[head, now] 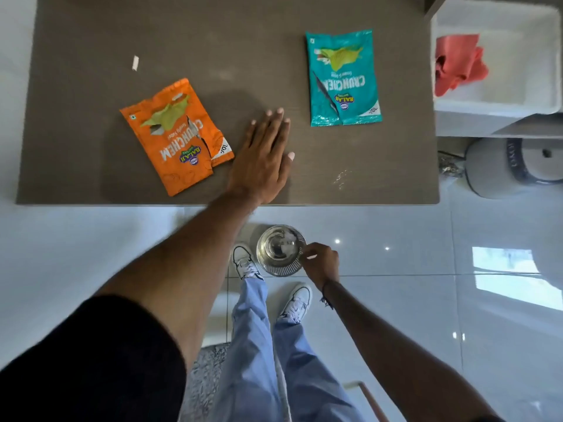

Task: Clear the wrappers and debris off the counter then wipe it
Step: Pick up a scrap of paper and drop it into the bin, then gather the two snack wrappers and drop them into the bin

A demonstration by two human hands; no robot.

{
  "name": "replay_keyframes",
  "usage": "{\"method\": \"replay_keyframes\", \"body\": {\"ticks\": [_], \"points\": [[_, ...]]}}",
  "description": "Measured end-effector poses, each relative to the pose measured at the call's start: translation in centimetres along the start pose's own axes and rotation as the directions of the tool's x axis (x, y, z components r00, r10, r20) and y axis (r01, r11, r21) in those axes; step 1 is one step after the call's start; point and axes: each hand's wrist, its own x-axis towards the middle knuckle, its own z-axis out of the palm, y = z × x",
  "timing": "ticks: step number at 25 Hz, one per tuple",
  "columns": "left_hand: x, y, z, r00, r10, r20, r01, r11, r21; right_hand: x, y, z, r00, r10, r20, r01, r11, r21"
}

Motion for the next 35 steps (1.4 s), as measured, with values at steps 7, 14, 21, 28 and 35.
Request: {"method": "replay_keyframes", "body": {"ticks": [7,14,21,28,35], "points": [[-3.6,-1.5,-6.4,0.978,-0.165,-0.13,0.133,0.966,-0.22,-5.7,-11.0,-8.3,0.883,-0.425,-0.202,0.444,0.894,0.061],[-7.5,-12.6,-11.2,0.666,-0.74,0.093,0.719,0.602,-0.348,-3.2,-29.0,-5.8,0.873,-0.48,-0.084,0.476,0.877,-0.058],[-4.5,-14.0,-11.3,0.431,-0.804,0.41,0.636,-0.051,-0.77,-1.0,-33.5,-3.1,0.953,-0.256,0.16,0.253,0.967,0.038],[3.7,-8.5,-12.0,0.587,-0.579,0.566,0.637,-0.102,-0.764,3.4,-30.8,-14.5,0.946,-0.198,0.256,0.088,0.919,0.384],[14.2,2.5,-10.9,0.718,-0.509,0.474,0.573,0.045,-0.819,10.8,-25.2,-24.9,0.973,-0.202,0.115,0.158,0.937,0.31]]}}
